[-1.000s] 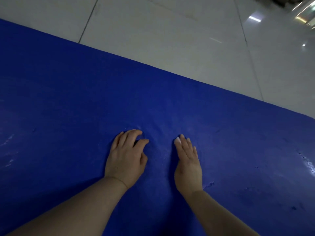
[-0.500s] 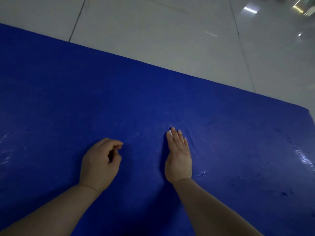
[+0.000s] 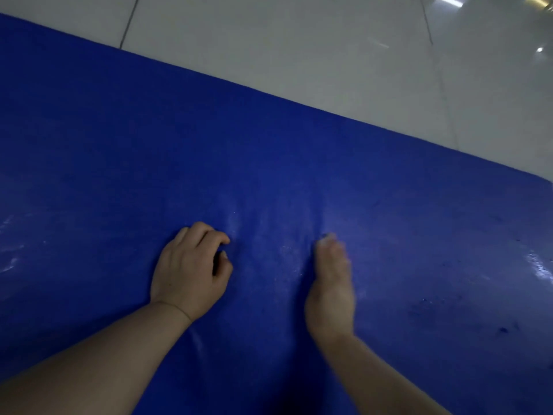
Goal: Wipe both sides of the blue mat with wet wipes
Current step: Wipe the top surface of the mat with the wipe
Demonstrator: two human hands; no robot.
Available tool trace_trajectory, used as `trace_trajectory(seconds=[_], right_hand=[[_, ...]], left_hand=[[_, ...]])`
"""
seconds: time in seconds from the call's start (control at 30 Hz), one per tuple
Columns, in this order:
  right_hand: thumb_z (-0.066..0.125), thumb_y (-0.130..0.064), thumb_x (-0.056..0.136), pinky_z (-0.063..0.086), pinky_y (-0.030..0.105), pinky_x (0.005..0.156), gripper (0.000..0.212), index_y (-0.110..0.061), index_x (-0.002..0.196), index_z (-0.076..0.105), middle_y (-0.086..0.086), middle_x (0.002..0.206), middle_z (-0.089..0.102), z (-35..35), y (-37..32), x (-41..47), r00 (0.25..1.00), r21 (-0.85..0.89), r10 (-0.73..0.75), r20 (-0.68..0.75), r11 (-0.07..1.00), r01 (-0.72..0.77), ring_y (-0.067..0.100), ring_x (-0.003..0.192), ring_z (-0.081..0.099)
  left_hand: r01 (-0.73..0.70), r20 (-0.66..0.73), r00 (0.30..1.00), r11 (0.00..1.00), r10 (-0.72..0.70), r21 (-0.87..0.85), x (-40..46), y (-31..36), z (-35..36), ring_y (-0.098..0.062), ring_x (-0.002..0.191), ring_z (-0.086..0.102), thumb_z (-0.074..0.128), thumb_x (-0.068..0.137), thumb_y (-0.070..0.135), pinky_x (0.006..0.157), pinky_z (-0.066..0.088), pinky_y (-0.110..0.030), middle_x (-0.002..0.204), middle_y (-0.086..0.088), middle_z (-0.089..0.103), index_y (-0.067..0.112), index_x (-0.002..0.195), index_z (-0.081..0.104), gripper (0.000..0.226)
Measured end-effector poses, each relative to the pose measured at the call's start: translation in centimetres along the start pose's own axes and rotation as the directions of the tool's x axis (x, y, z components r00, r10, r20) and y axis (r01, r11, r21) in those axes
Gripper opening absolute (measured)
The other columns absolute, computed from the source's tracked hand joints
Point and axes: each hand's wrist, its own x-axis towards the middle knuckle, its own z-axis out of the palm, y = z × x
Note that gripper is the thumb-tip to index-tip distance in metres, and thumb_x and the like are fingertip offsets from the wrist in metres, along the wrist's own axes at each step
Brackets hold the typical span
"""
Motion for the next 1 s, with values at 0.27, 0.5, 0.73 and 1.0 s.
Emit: trace_trajectory(seconds=[0.27,0.5,0.73,1.0], right_hand=[[0.029,0.025,0.075,-0.007,0.022,0.117,0.083,-0.011,0.149,0.024,-0.013,0.151,0.000,-0.9,3.8,1.0,0.978,-0.004,0.206,0.012,0.979,-0.206,0.012,0.146,0.002],[0.035,0.014,0.071,0.015,0.036,0.117,0.073,-0.009,0.141,0.036,0.007,0.149,0.035,0.7,-4.1,-2.2,0.950,0.087,-0.298,0.092,0.953,0.291,0.020,0.140,0.026],[0.028,0.024,0.075,-0.003,0.028,0.119,0.082,-0.008,0.149,0.022,-0.004,0.155,0.002,-1.8,2.8,-1.0,0.973,-0.050,0.232,0.015,0.972,-0.231,0.010,0.143,0.001],[0.049,0.024,0.063,0.019,0.036,0.116,0.088,-0.009,0.143,0.034,0.006,0.151,0.031,-0.7,0.7,-2.4,0.988,-0.043,-0.106,0.115,0.993,0.112,0.021,0.138,0.032]], left_hand=[[0.018,0.022,1.000,1.000,-0.018,-0.003,0.1,0.1,0.0,-0.019,0.075,0.054,0.072,0.074,0.007,0.064,0.040,-0.028,0.086,0.001,0.057,0.012,0.088,0.066,0.016],[0.013,0.036,0.999,1.000,-0.013,-0.013,0.2,0.2,-0.3,-0.019,0.076,0.054,0.073,0.074,0.006,0.061,0.040,-0.028,0.087,0.000,0.057,0.012,0.088,0.065,0.017],[0.008,0.012,1.000,1.000,-0.008,-0.011,0.2,0.1,0.0,-0.018,0.073,0.053,0.071,0.075,0.008,0.062,0.036,-0.027,0.085,0.001,0.057,0.012,0.087,0.065,0.014],[0.011,0.025,1.000,1.000,-0.010,-0.024,0.3,0.1,-0.1,-0.017,0.074,0.053,0.071,0.077,0.008,0.061,0.037,-0.026,0.086,0.002,0.058,0.013,0.086,0.065,0.012]])
